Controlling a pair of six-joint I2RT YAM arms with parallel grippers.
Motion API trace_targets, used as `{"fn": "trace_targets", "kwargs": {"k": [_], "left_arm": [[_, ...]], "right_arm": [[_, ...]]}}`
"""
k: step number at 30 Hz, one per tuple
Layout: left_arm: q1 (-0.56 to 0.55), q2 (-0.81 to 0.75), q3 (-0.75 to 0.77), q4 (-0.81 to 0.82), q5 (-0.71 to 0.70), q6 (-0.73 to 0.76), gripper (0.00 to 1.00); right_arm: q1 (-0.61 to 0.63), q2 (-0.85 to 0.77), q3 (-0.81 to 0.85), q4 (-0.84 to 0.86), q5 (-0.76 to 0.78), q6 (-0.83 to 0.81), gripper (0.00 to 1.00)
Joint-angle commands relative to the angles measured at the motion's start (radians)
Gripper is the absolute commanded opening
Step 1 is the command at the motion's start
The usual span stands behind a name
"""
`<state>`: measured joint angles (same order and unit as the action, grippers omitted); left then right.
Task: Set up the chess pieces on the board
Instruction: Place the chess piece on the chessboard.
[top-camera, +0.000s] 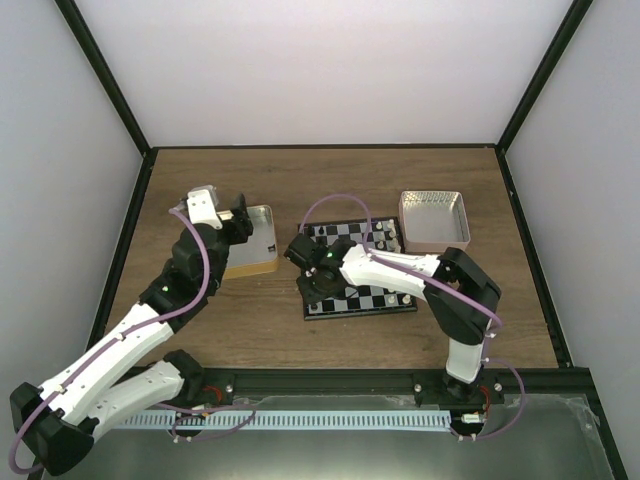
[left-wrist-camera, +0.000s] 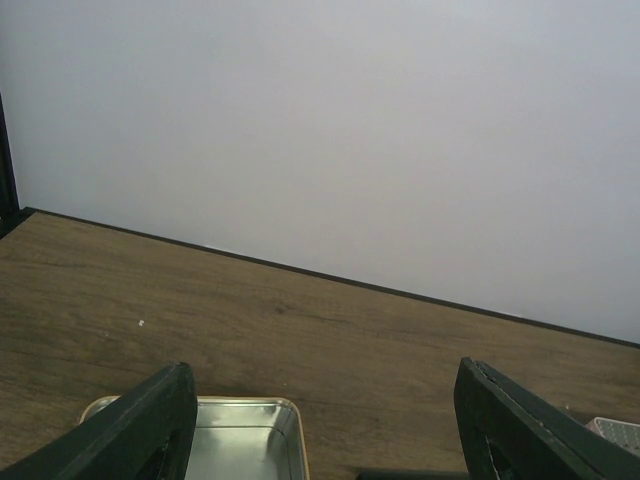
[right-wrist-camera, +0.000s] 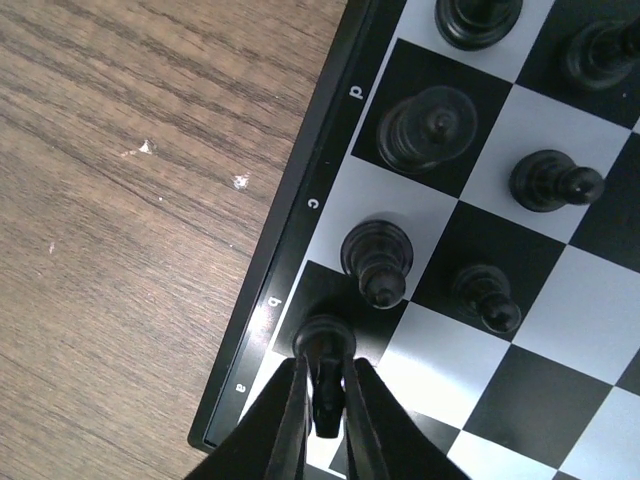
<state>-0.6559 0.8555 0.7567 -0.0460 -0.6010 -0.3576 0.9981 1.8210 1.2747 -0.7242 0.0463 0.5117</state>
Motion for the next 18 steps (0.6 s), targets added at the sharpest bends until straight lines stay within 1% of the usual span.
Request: {"fn": "trace_targets", "kwargs": {"k": [1,4,7,12,14,16,17,18], "left_arm": [[0.002,0.001,-0.005,0.011,-0.003,0.014,0.73],[0.002,-0.001,-0.005,0.010,-0.003,0.014,0.72],[0.002,-0.002,-0.004,0.009,-0.003,0.015,0.73],[0.002,0.004,-0.001,0.008,0.009,0.014,0.73],[0.002,0.020,0.007,-0.007,0.025,0.011,0.75],[0.008,0.047,0.024,-0.047,0.031,-0.032,0.78],[0.021,0.068,0.038,-0.081,0.049,-0.061,0.79],[0.042,0.095,0.060,-0.120,0.098,-0.090,0.79]], "right_arm": [[0.006,0.006,0.021,0.009,0.015,0.007,0.15],[0.007,0.001,0.022,0.007,0.015,0.008,0.19],[0.006,-0.012,0.023,0.005,0.014,0.011,0.21],[0.007,-0.078,0.022,0.020,0.016,0.039,0.27],[0.006,-0.120,0.015,0.036,0.044,0.065,0.31],[0.006,-0.165,0.002,0.057,0.089,0.091,0.36],[0.005,-0.186,-0.004,0.066,0.120,0.107,0.36],[0.004,-0.203,-0.012,0.071,0.158,0.122,0.37]]}}
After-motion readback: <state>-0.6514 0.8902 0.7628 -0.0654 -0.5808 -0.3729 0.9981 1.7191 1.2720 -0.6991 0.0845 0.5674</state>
